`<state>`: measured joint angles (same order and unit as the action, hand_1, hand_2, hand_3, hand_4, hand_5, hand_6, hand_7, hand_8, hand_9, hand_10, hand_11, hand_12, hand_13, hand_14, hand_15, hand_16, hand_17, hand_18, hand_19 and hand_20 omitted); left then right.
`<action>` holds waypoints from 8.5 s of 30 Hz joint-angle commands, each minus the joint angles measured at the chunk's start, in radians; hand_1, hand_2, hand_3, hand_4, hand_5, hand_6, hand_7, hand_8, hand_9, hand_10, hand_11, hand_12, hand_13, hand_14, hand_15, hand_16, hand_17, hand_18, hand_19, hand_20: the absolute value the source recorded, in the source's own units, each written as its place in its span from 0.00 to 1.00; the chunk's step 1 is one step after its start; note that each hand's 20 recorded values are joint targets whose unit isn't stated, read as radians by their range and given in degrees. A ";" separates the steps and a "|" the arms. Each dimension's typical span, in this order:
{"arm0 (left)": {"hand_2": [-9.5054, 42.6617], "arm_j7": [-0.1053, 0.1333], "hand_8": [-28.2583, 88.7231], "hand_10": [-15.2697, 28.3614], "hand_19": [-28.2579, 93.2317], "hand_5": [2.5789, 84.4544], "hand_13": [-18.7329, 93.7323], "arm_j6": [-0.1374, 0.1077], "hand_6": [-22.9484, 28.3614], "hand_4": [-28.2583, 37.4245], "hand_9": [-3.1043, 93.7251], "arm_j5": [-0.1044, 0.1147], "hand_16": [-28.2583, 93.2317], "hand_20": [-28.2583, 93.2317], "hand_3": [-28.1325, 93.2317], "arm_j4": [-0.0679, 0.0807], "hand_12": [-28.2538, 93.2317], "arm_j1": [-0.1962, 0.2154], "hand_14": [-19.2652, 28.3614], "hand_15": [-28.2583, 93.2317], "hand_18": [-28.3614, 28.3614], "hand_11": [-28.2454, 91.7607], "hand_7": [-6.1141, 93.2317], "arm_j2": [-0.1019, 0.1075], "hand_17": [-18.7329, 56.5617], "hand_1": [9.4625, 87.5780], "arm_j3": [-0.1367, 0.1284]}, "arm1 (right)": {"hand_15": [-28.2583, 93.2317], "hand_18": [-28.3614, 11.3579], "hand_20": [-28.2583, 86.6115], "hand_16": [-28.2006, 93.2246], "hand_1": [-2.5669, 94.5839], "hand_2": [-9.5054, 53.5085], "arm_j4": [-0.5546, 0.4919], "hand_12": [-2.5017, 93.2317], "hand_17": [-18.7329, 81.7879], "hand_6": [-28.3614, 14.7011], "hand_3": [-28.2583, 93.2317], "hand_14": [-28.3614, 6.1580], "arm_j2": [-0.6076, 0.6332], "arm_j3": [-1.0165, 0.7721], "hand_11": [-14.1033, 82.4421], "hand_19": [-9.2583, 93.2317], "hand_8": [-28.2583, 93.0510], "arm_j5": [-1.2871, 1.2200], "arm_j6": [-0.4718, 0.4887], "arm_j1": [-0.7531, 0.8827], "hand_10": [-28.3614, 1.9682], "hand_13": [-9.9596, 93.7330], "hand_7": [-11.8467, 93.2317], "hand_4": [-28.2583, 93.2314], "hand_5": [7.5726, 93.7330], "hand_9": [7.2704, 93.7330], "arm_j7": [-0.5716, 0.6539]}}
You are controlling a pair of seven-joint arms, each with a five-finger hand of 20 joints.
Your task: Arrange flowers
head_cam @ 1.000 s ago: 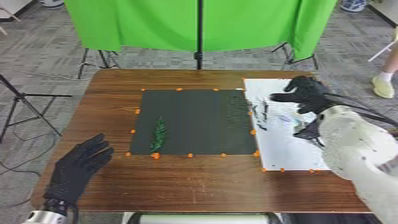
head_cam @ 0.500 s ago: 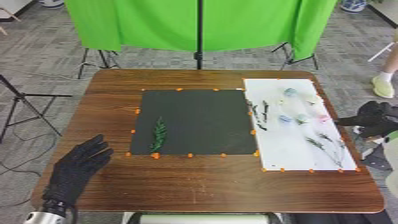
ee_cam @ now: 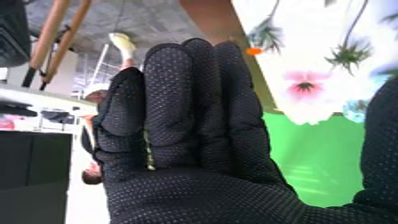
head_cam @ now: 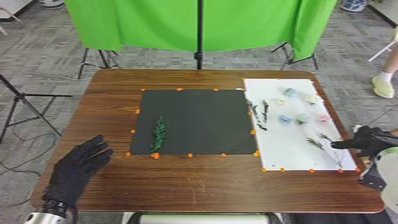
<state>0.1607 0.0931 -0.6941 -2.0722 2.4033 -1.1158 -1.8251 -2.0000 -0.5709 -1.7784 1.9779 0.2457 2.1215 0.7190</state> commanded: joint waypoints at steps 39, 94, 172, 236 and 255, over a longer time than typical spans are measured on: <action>0.20 -0.004 0.17 0.64 0.65 0.44 0.40 -0.008 0.54 0.03 0.38 0.001 0.22 0.29 0.81 0.002 0.37 0.012 0.73 0.53 0.87 0.44 0.26 -0.008 0.14 0.19 0.006 | 0.90 0.17 0.78 0.49 0.47 0.00 -0.024 0.39 0.66 0.63 0.92 0.57 -0.032 0.109 0.77 1.00 0.32 0.125 -0.142 -0.039 0.65 0.87 0.65 0.05 0.80 0.93 -0.023; 0.21 -0.052 0.17 0.64 0.65 0.44 0.40 0.006 0.54 0.03 0.38 0.003 0.22 0.29 0.81 0.027 0.37 -0.041 0.73 0.53 0.87 0.44 0.26 -0.004 0.14 0.19 0.041 | 0.87 0.18 0.84 0.47 0.29 0.29 0.271 0.29 0.80 0.67 0.89 0.68 -0.579 1.118 0.82 1.00 0.13 0.120 0.042 -0.981 0.73 0.99 0.59 0.05 0.92 1.00 -0.008; 0.21 -0.047 0.17 0.64 0.65 0.44 0.40 0.010 0.54 0.03 0.38 0.003 0.22 0.29 0.81 0.022 0.37 -0.028 0.73 0.53 0.87 0.44 0.26 -0.002 0.14 0.19 0.035 | 0.78 0.18 0.65 0.40 0.21 0.38 0.205 0.24 0.37 0.61 0.98 0.46 -0.243 0.878 0.41 0.79 0.07 0.223 0.201 -0.823 0.56 0.53 0.44 0.05 0.50 0.53 -0.958; 0.21 -0.034 0.17 0.65 0.65 0.44 0.40 0.008 0.54 0.03 0.38 0.002 0.22 0.29 0.81 0.028 0.37 -0.035 0.73 0.54 0.87 0.44 0.25 -0.011 0.14 0.19 0.040 | 0.85 0.19 0.68 0.49 0.34 0.00 0.347 0.38 0.60 0.68 0.66 0.57 -0.181 1.114 0.70 1.00 0.10 0.286 -0.223 -1.045 0.59 0.83 0.51 0.00 0.77 0.85 -0.045; 0.21 -0.049 0.17 0.65 0.65 0.44 0.40 0.019 0.54 0.03 0.38 0.003 0.22 0.29 0.81 0.034 0.37 -0.045 0.73 0.53 0.87 0.44 0.25 -0.003 0.14 0.19 0.041 | 0.85 0.19 0.69 0.48 0.33 0.00 0.428 0.37 0.61 0.69 0.76 0.58 -0.196 1.248 0.70 1.00 0.10 0.374 -0.242 -1.111 0.60 0.83 0.52 0.00 0.78 0.86 0.007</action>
<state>0.1249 0.0990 -0.6931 -2.0494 2.3555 -1.1198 -1.7889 -1.5988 -0.7609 -0.5743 2.3309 0.0142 1.0450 0.7259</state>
